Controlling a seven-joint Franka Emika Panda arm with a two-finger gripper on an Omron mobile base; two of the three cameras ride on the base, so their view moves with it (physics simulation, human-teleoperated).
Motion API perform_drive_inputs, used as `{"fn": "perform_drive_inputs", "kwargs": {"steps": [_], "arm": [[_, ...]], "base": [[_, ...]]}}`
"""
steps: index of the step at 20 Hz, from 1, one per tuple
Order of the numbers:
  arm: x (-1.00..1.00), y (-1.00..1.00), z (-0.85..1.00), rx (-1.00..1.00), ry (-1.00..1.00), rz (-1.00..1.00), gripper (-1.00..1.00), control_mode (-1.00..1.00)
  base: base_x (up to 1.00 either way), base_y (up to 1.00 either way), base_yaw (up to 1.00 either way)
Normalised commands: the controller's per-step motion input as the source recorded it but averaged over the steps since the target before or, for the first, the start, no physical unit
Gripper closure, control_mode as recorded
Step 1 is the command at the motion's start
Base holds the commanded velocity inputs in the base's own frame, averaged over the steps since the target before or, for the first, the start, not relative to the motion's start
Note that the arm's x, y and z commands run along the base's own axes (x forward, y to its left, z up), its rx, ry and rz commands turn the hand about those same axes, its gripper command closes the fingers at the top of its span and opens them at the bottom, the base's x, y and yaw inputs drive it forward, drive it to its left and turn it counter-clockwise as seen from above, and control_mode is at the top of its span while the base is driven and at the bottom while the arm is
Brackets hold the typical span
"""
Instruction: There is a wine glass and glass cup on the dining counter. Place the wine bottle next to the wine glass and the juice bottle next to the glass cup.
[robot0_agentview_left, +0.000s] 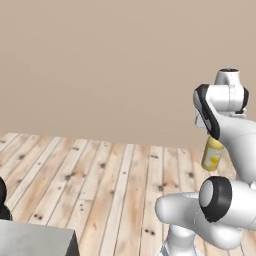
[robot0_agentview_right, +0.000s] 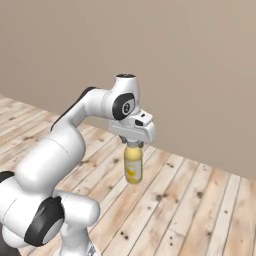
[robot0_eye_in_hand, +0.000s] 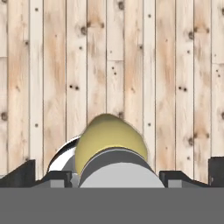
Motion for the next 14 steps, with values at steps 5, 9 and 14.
{"fn": "perform_drive_inputs", "kwargs": {"steps": [5,9,14], "arm": [[0.0,0.0,0.0,0.0,0.0,0.0,1.0,1.0],[0.0,0.0,0.0,0.0,0.0,0.0,1.0,1.0],[0.0,0.0,0.0,0.0,0.0,0.0,1.0,1.0]], "base": [[0.64,-0.26,0.3],[0.65,-0.22,0.37],[0.65,-0.19,0.42]]}}
